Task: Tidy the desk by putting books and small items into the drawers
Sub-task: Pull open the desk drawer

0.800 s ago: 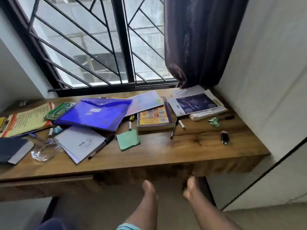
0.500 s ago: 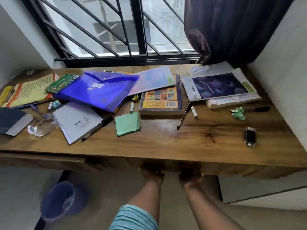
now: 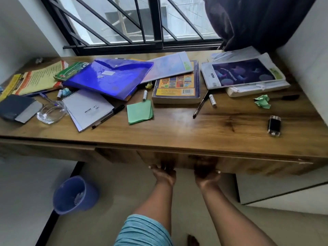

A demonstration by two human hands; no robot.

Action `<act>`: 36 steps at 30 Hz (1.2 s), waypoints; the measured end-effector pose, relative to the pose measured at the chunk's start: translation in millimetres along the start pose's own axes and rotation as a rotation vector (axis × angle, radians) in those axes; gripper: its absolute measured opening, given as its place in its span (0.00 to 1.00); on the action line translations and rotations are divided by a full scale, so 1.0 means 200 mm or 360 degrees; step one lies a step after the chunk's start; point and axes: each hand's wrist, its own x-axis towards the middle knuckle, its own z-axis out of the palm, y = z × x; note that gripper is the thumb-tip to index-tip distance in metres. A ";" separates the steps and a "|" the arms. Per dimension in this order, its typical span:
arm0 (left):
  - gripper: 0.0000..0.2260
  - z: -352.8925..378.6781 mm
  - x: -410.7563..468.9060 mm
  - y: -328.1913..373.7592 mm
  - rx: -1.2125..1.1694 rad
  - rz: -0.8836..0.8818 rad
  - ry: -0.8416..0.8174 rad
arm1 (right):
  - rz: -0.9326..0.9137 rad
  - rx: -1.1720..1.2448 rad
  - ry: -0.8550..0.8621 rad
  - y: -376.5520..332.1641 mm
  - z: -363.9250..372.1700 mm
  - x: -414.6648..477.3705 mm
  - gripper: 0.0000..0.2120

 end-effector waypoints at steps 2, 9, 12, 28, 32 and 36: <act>0.32 -0.07 -0.07 0.00 0.0061 0.0041 0.0003 | 0.0109 0.0300 0.0079 0.03 -0.06 -0.05 0.21; 0.32 -0.33 -0.49 0.04 0.0434 0.0397 0.0270 | 0.0347 -0.0351 0.0211 0.14 -0.28 -0.39 0.20; 0.34 -0.35 -0.68 0.10 0.1270 0.1220 0.0676 | 0.0051 0.0116 0.0764 0.06 -0.26 -0.64 0.23; 0.14 -0.60 -1.22 0.14 0.3652 0.1258 -0.0047 | -0.1314 -0.2776 -0.0041 0.00 -0.52 -1.18 0.21; 0.18 -0.76 -1.32 0.12 0.3833 0.1095 -0.0089 | -0.1117 -0.2914 -0.0150 0.02 -0.60 -1.35 0.17; 0.13 -0.91 -1.43 0.11 0.3928 0.1132 -0.0032 | -0.1098 -0.3166 -0.0265 0.02 -0.66 -1.51 0.14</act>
